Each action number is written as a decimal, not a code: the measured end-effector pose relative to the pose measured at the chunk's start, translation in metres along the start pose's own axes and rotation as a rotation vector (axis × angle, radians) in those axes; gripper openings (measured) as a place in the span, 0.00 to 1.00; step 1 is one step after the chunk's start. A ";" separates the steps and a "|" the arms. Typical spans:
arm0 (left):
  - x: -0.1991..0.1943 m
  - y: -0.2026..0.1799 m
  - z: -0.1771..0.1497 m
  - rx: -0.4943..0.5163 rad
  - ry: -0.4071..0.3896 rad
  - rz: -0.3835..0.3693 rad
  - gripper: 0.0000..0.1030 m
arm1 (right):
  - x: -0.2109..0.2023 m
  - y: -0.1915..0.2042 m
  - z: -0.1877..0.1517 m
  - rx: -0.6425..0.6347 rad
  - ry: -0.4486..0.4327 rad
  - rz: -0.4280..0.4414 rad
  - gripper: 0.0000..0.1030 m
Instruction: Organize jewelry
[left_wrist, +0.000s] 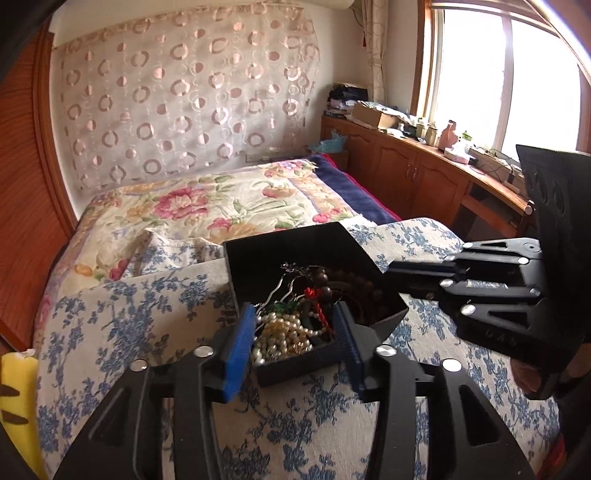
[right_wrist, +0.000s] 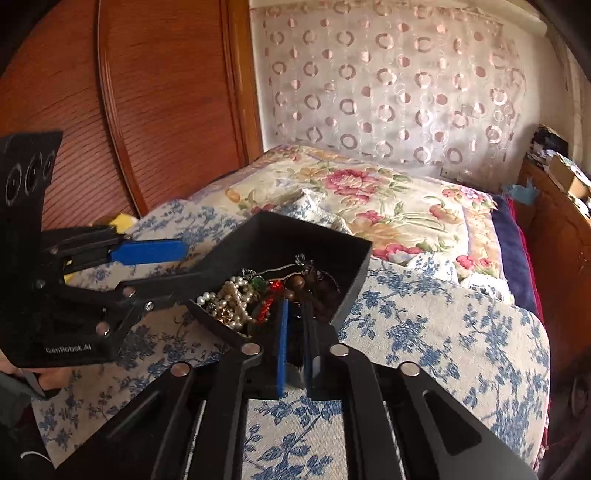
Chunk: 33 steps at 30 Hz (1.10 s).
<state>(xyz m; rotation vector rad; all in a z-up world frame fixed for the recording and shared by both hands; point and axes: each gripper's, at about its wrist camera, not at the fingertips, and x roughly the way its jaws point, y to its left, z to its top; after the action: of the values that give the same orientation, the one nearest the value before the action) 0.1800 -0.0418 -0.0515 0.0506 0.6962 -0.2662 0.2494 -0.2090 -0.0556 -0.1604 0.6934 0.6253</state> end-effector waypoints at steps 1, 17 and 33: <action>-0.005 0.000 -0.002 -0.007 -0.005 0.001 0.54 | -0.004 0.000 -0.001 0.008 -0.007 -0.005 0.17; -0.087 -0.004 -0.038 -0.067 -0.083 0.143 0.92 | -0.116 0.024 -0.057 0.158 -0.213 -0.189 0.98; -0.128 -0.011 -0.061 -0.081 -0.114 0.207 0.93 | -0.146 0.040 -0.077 0.182 -0.279 -0.276 0.98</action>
<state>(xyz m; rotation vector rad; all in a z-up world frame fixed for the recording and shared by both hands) 0.0444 -0.0153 -0.0159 0.0292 0.5830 -0.0420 0.0962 -0.2735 -0.0185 0.0017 0.4440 0.3096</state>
